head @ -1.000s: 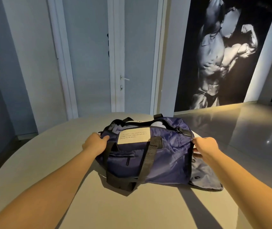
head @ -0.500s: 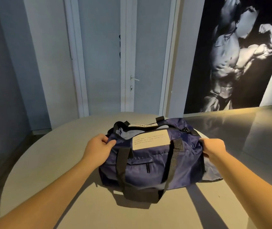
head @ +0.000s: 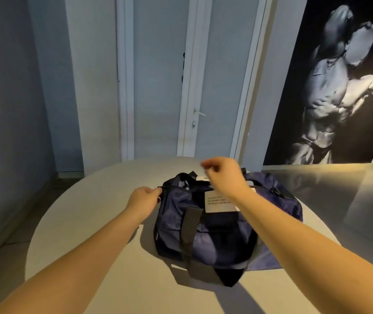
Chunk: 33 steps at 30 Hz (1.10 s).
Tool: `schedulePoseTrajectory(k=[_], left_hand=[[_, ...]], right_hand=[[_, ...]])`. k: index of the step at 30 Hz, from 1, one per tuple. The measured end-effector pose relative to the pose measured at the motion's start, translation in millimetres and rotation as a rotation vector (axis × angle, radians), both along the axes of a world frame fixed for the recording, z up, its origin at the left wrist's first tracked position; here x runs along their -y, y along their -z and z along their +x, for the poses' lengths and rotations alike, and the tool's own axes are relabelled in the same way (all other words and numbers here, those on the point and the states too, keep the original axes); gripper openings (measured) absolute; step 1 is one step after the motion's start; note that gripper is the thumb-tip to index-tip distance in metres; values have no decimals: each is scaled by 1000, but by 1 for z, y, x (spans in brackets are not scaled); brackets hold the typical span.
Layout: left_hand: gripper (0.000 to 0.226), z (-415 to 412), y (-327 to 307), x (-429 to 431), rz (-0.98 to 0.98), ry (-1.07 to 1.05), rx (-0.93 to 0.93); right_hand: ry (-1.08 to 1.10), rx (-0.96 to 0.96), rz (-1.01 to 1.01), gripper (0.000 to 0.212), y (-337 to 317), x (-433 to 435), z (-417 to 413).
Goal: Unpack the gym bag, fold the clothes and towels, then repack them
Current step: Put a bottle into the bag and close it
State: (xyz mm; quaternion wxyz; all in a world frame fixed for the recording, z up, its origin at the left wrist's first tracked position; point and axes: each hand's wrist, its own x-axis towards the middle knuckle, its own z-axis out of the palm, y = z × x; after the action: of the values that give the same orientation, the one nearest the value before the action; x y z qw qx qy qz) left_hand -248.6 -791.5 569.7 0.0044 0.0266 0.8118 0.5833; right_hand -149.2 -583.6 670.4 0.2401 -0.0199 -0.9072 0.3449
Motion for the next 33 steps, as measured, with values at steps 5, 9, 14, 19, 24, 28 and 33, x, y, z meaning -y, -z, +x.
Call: schedulePoseTrajectory(k=[5, 9, 14, 19, 24, 28, 33], left_hand=[[24, 0, -12, 7, 29, 8, -64], [19, 2, -18, 15, 128, 38, 12], [18, 0, -12, 24, 316, 59, 90], [15, 6, -15, 22, 255, 34, 91], [24, 0, -16, 21, 105, 19, 32], [33, -2, -25, 19, -80, 33, -27], [23, -6, -30, 14, -311, 31, -78]], right_hand=[[-134, 193, 152, 25, 12, 73, -47], [-128, 325, 232, 30, 26, 92, -66], [-67, 293, 258, 23, 35, 94, -69], [26, 227, 204, 19, 33, 94, -67], [135, 199, 124, 22, 17, 73, -65], [198, 204, 22, 28, 7, 46, -56], [294, 221, -12, 16, -2, 20, -37]])
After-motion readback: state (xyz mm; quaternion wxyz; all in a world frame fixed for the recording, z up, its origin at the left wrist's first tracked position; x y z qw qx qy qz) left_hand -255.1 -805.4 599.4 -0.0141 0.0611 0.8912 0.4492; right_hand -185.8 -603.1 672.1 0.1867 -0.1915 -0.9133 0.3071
